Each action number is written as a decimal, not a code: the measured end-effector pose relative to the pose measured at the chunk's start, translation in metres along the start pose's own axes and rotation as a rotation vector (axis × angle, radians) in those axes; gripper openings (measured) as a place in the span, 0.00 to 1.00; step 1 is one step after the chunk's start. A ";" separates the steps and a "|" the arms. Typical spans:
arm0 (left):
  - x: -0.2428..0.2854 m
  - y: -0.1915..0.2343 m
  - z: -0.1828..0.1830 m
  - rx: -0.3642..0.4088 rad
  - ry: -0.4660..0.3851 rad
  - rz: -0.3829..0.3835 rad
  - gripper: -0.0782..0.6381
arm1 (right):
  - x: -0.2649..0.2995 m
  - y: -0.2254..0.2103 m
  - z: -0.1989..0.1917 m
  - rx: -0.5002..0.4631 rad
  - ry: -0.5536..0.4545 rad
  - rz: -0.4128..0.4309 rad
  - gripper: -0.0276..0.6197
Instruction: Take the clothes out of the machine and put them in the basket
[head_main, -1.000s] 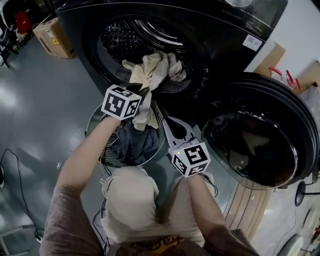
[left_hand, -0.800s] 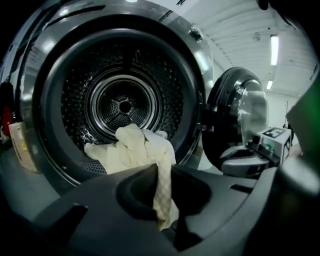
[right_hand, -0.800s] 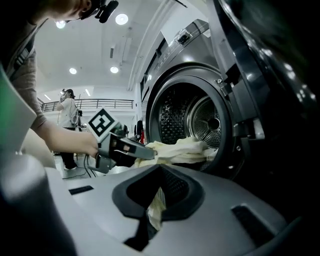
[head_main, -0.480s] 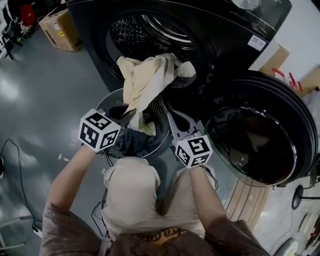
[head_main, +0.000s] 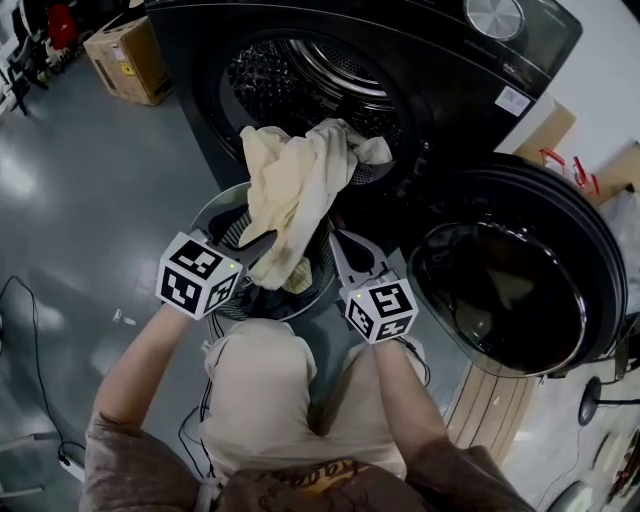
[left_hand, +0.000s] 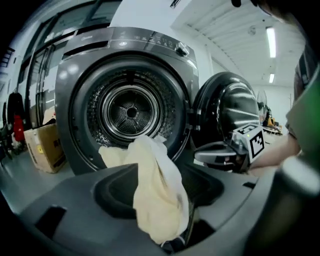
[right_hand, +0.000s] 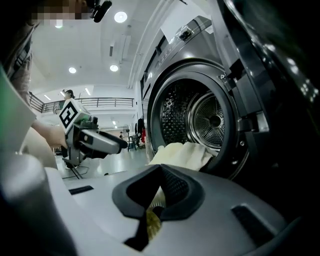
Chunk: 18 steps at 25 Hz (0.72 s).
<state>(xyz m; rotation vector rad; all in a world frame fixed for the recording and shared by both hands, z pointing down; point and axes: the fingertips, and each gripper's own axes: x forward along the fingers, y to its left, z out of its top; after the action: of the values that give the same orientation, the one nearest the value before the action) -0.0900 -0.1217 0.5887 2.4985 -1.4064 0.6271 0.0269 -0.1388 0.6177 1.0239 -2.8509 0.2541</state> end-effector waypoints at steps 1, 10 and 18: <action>0.005 0.004 0.010 0.000 -0.024 -0.001 0.48 | -0.001 0.000 0.001 0.001 -0.003 0.000 0.04; 0.123 0.022 0.065 0.101 -0.068 -0.010 0.58 | -0.002 0.006 0.005 -0.011 -0.012 0.008 0.04; 0.225 0.060 0.070 0.033 0.063 -0.007 0.65 | -0.012 -0.004 0.005 -0.015 -0.009 -0.012 0.04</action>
<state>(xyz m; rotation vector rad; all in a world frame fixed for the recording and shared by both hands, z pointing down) -0.0208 -0.3512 0.6276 2.4845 -1.3750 0.7266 0.0382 -0.1351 0.6112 1.0413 -2.8499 0.2279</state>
